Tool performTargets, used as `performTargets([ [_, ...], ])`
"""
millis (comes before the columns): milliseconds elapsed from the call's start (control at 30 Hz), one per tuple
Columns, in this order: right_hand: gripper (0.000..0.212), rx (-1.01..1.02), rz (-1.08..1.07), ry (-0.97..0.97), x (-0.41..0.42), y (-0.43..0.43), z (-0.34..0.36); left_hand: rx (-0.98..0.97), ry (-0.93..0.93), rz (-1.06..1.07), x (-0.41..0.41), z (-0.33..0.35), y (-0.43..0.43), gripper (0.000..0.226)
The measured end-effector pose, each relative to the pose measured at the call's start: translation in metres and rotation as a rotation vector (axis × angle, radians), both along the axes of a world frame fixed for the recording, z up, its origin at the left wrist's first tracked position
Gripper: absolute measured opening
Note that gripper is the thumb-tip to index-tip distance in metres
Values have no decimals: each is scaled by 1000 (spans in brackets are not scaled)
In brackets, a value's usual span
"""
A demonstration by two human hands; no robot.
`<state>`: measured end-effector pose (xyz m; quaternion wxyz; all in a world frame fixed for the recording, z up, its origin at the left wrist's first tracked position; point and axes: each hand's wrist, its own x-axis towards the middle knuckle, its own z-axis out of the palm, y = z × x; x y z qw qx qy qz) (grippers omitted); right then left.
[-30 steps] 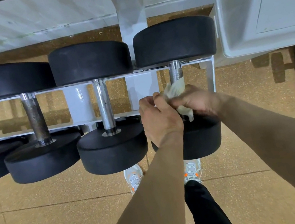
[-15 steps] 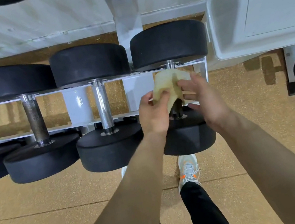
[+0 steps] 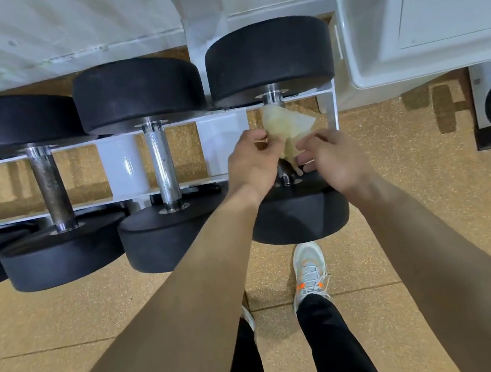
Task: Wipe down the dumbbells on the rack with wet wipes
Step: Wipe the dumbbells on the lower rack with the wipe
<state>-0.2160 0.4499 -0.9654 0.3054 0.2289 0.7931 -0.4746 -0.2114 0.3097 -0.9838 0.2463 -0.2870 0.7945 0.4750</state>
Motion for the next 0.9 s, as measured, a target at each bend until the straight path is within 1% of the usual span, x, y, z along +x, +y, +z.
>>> performTargets([
  [67,14,-15,-35,22,1,3,-4,-35,45,12,3,-4,-4,17],
  [100,17,-14,-38,28,2,4,-5,-57,67,24,5,-2,-7,10],
  [133,28,0,-19,40,1,4,-4,-60,89,28,5,0,-10,10],
  [200,61,15,40,82,-4,5,-3,-2,134,22,3,4,-14,14],
  [233,64,-22,66,85,-8,5,-2,36,156,10,3,10,-15,16],
  [267,53,-104,78,79,-12,4,0,74,184,7,3,15,-16,17],
  [333,17,-256,95,37,-18,5,6,161,225,28,6,21,-19,18],
  [367,10,-305,74,39,-20,5,9,202,219,42,8,25,-21,19],
  [467,21,-461,-94,83,-20,7,17,331,138,94,10,36,-27,25],
  [533,20,-622,-189,86,-18,7,23,458,71,155,10,38,-31,24],
  [567,22,-706,-196,79,-17,7,25,533,32,178,9,40,-32,27],
  [600,26,-758,-186,82,-17,6,27,611,-6,207,7,43,-31,37],
  [633,28,-770,-181,88,-17,6,27,686,-35,240,6,44,-32,46],
  [667,27,-758,-195,92,-18,5,27,755,-56,287,5,45,-32,47],
  [733,21,-688,-218,104,-19,4,27,840,-48,353,3,43,-36,25],
  [767,19,-650,-217,115,-19,4,26,855,-20,377,2,43,-38,18],
  [833,28,-618,-233,130,-18,5,22,824,27,360,1,42,-45,23],
  [867,32,-616,-247,136,-17,6,21,748,59,300,0,40,-48,24],
  [900,30,-601,-248,146,-17,6,19,624,99,210,-1,40,-50,23],
])
